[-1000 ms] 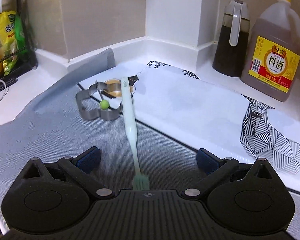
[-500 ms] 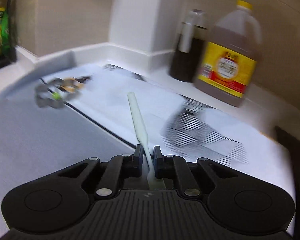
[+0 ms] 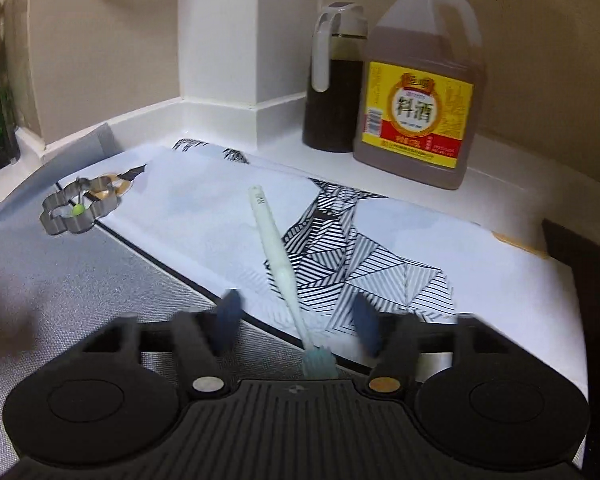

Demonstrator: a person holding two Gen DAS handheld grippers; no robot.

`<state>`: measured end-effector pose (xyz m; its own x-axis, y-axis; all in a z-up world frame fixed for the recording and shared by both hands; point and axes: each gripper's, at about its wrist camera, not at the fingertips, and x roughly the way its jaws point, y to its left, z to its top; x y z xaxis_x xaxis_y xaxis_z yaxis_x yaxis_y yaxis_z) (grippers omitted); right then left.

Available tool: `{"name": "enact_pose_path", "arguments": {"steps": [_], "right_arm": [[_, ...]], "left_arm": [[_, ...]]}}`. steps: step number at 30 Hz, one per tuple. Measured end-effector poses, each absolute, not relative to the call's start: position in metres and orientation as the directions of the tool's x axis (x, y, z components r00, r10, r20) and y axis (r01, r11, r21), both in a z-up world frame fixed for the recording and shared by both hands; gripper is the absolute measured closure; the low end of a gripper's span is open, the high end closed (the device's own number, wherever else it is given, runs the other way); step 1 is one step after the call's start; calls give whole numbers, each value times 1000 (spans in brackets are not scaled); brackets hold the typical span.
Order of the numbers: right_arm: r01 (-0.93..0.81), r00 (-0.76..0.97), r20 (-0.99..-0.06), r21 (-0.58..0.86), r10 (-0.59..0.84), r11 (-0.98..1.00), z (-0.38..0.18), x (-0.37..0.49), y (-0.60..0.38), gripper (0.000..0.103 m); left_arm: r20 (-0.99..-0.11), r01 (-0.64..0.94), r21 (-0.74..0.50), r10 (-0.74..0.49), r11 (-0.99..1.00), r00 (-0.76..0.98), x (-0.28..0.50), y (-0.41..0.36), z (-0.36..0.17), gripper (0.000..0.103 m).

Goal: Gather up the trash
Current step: 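Grasp the pale green toothbrush with the right tool while the left tool approaches the cookie cutter, then close the left tool on the flower-shaped cookie cutter rim while the right tool holds the toothbrush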

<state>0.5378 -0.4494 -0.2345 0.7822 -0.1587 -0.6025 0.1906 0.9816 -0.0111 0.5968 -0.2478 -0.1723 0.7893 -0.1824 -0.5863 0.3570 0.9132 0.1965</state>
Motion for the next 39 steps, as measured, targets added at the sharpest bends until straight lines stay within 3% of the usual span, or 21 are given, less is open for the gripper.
{"name": "enact_pose_path", "arguments": {"steps": [11, 19, 23, 39], "right_arm": [[153, 769, -632, 41, -93, 987, -237, 551, -452, 1], [166, 760, -640, 22, -114, 986, -237, 554, -450, 0], [167, 760, -640, 22, -115, 986, -236, 554, -450, 0], [200, 754, -642, 19, -142, 980, -235, 568, -448, 0]], "left_arm": [[-678, 360, 141, -176, 922, 714, 685, -277, -207, 0], [-684, 294, 14, -206, 956, 700, 708, -271, -228, 0], [-629, 287, 14, -215, 958, 747, 701, -270, -235, 0], [-627, 295, 8, -225, 956, 746, 700, -268, -233, 0]]}}
